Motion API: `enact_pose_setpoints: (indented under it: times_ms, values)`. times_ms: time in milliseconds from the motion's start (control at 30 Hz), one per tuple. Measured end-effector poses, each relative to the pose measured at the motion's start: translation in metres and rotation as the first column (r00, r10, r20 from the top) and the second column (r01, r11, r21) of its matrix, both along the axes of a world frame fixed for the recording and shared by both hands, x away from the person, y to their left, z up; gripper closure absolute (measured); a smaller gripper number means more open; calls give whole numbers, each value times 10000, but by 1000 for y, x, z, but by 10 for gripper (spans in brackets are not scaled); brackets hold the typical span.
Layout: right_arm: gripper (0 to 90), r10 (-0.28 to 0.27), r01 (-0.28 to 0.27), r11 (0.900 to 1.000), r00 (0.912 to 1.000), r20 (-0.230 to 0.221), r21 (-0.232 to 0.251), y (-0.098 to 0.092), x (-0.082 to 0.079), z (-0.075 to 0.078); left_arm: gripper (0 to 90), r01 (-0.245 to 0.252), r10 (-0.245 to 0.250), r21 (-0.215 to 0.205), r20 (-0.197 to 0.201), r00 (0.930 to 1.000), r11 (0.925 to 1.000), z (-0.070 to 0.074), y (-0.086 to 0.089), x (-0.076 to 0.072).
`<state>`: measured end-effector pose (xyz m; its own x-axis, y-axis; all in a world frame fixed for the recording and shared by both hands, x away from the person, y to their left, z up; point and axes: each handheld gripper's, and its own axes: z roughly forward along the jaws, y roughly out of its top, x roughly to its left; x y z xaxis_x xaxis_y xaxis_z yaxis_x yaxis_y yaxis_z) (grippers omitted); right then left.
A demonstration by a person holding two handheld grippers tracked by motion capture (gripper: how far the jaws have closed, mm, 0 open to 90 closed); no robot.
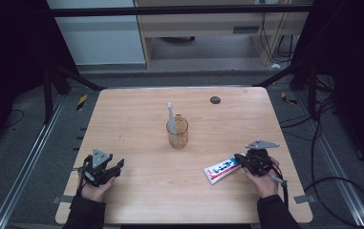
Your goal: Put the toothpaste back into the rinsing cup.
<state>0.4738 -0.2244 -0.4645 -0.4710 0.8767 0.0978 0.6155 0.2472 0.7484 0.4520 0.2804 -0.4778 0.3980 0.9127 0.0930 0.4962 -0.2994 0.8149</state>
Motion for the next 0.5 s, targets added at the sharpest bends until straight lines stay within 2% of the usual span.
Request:
enact_pose_setpoints:
  times_ms: [267,500]
  values:
    - [900,-558,550,9971,9983,-141,-519,-6,30,-8,464,20,-20,6,5,10000,10000,0,1,0]
    - [900,-497,477,9964,9984,-262,-703,-8,29,-10,462,46,-46,40,-24,10000,10000,-1,0,0]
